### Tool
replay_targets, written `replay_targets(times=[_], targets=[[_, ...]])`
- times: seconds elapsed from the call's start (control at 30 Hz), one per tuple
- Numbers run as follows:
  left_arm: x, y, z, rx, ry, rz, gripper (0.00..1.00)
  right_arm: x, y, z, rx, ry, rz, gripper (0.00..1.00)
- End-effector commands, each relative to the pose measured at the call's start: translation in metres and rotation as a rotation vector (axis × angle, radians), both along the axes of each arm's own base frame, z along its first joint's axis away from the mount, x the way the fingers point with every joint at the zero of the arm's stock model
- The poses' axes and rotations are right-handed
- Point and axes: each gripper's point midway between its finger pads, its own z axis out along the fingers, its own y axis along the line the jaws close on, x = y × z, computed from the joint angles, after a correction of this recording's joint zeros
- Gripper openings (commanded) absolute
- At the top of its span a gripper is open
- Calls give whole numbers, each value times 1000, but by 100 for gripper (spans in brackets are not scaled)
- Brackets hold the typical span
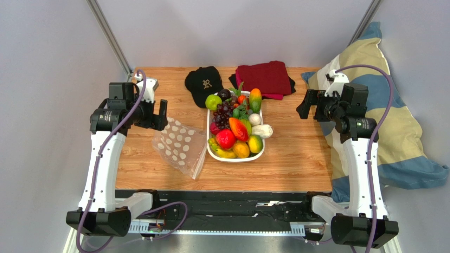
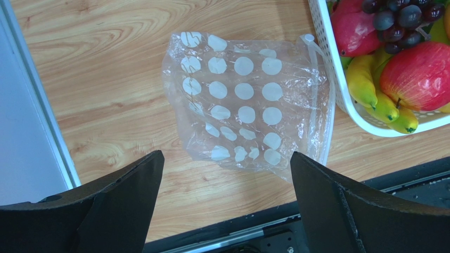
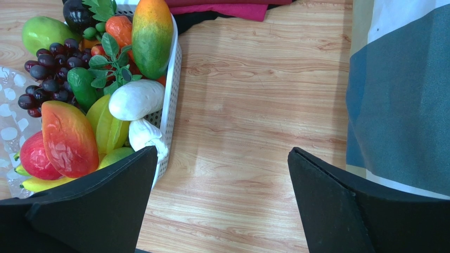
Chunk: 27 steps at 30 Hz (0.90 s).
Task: Place the food in the zip-top bag and seal the zipper
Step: Pick up the zipper food storage bag at the center of the board.
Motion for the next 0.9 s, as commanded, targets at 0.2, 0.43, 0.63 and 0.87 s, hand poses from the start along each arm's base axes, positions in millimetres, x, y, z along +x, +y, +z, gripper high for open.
replay_targets(times=[0.2, 0.43, 0.63, 0.87], targets=[[-8, -30, -18, -11, -13, -219, 99, 5, 1, 2, 10, -34, 3, 100], [-12, -58, -54, -5, 10, -337, 99, 6, 5, -8, 40, 1, 13, 100], [-8, -91, -82, -88, 36, -405, 99, 6, 7, -11, 47, 8, 20, 100], [-23, -124, -113, -23, -18, -538, 98, 7, 3, -9, 18, 14, 15, 100]])
